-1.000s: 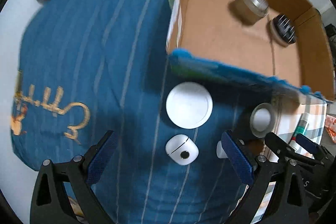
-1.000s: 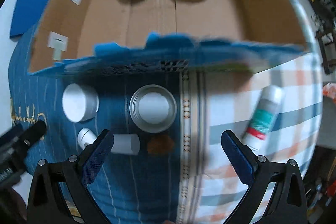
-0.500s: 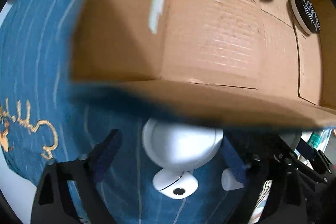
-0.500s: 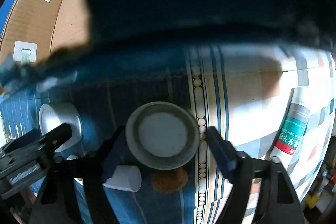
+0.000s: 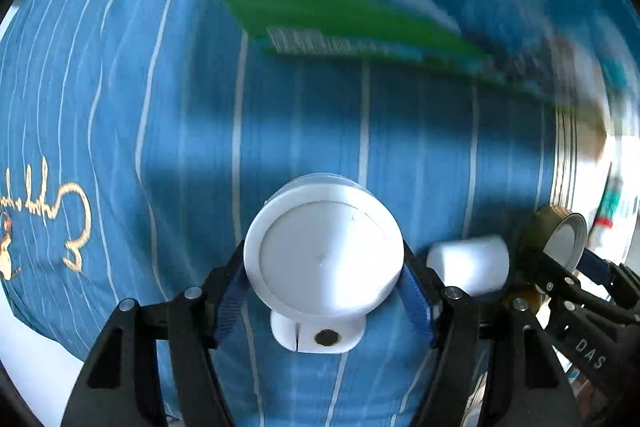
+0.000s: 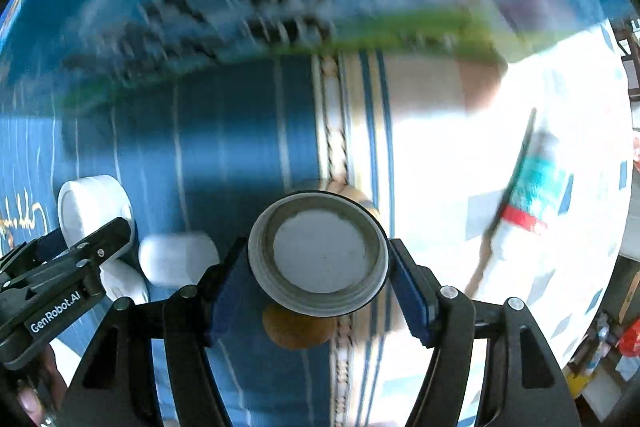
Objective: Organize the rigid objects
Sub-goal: 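Grasp the white cream jar with the left tool while the right tool grasps the white round lid, then lift the cream jar and lid and carry them over the box, then lower the jar and lid into the box and open both tools, then withdraw both tools from the box back toward the bed, then grasp the white earbud case with the left tool while the right tool grasps the spray bottle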
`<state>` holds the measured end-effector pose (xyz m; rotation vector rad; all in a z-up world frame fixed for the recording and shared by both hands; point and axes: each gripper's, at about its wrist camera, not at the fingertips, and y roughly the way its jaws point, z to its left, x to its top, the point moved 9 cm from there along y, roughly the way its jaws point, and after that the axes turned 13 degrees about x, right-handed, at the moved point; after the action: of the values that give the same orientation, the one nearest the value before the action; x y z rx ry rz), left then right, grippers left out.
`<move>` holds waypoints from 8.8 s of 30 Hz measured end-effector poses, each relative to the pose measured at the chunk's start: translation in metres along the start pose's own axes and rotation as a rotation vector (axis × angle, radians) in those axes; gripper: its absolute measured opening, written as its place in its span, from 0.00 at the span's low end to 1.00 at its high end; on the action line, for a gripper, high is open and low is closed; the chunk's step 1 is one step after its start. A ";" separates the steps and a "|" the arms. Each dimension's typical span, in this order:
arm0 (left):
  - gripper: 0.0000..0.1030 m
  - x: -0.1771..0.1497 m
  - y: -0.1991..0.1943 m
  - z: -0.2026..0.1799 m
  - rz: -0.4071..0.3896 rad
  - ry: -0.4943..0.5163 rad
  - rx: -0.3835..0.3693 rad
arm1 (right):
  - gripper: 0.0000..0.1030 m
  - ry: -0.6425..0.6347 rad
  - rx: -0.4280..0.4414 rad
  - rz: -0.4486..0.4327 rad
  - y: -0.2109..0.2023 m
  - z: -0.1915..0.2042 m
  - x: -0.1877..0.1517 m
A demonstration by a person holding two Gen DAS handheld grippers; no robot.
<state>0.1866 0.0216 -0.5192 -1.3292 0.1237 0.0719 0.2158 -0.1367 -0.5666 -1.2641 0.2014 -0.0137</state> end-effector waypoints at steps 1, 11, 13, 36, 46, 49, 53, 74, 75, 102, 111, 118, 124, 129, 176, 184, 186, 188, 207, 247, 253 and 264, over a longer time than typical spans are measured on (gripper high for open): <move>0.64 -0.004 0.000 -0.003 0.001 0.007 0.001 | 0.68 0.003 0.000 0.010 0.000 -0.003 -0.007; 0.67 -0.017 0.020 -0.003 0.034 0.001 -0.025 | 0.70 0.040 0.017 0.032 0.007 -0.039 -0.018; 0.67 -0.016 0.022 -0.002 0.042 -0.003 -0.034 | 0.72 0.044 0.014 0.031 0.012 -0.041 -0.015; 0.66 0.004 0.009 0.014 0.044 -0.020 -0.029 | 0.75 0.038 -0.052 0.088 0.054 0.002 -0.046; 0.67 0.002 0.011 0.012 0.052 -0.015 -0.043 | 0.73 0.072 -0.041 0.066 0.060 0.004 -0.044; 0.67 0.003 0.013 0.013 0.069 0.000 -0.037 | 0.64 0.094 -0.051 0.057 0.059 -0.001 -0.038; 0.66 0.001 0.018 0.009 0.081 0.000 -0.034 | 0.64 0.096 -0.045 0.059 0.059 -0.002 -0.038; 0.64 -0.021 -0.038 0.006 -0.037 -0.039 -0.038 | 0.63 -0.041 0.004 -0.009 -0.019 0.000 -0.045; 0.64 -0.026 -0.036 0.008 -0.025 -0.047 -0.044 | 0.63 -0.041 0.001 -0.007 -0.020 0.001 -0.044; 0.66 -0.017 -0.029 0.009 -0.036 -0.116 -0.114 | 0.64 -0.061 0.056 -0.039 -0.056 0.017 -0.046; 0.66 -0.005 -0.157 0.010 -0.302 -0.072 -0.113 | 0.63 -0.129 0.075 -0.168 -0.138 0.036 -0.039; 0.66 0.007 -0.220 0.016 -0.413 -0.047 -0.126 | 0.63 -0.160 0.100 -0.252 -0.184 0.052 -0.023; 0.66 0.024 -0.250 0.016 -0.460 -0.042 -0.148 | 0.63 -0.171 0.121 -0.287 -0.206 0.059 -0.009; 0.66 0.048 -0.258 0.013 -0.471 -0.036 -0.148 | 0.63 -0.169 0.139 -0.294 -0.213 0.061 0.016; 0.73 0.200 -0.086 -0.023 0.022 -0.015 -0.183 | 0.76 -0.140 0.052 0.129 -0.020 0.035 0.192; 0.89 0.185 -0.121 -0.017 -0.080 -0.034 -0.167 | 1.00 -0.120 0.062 0.058 -0.057 0.038 0.174; 0.89 0.179 -0.130 -0.015 -0.109 -0.033 -0.164 | 1.00 -0.114 0.070 0.035 -0.066 0.042 0.166; 0.90 0.169 -0.136 -0.017 -0.117 -0.027 -0.175 | 1.00 -0.113 0.055 0.009 -0.077 0.040 0.160; 0.90 0.088 -0.205 0.024 -0.389 -0.110 -0.077 | 1.00 -0.151 -0.001 -0.240 -0.178 0.040 0.080; 0.81 -0.078 0.015 0.012 0.029 -0.046 0.012 | 1.00 0.190 0.036 -0.114 -0.080 -0.114 -0.044; 0.63 -0.078 0.040 -0.006 0.069 -0.036 0.004 | 0.86 0.300 0.072 -0.137 -0.049 -0.130 -0.010; 0.53 -0.085 0.028 -0.030 0.021 -0.015 0.010 | 0.34 0.123 -0.024 0.015 -0.021 -0.110 -0.041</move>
<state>0.0978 0.0007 -0.5419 -1.3169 0.1256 0.0992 0.1599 -0.2416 -0.5723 -1.2866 0.3180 -0.0759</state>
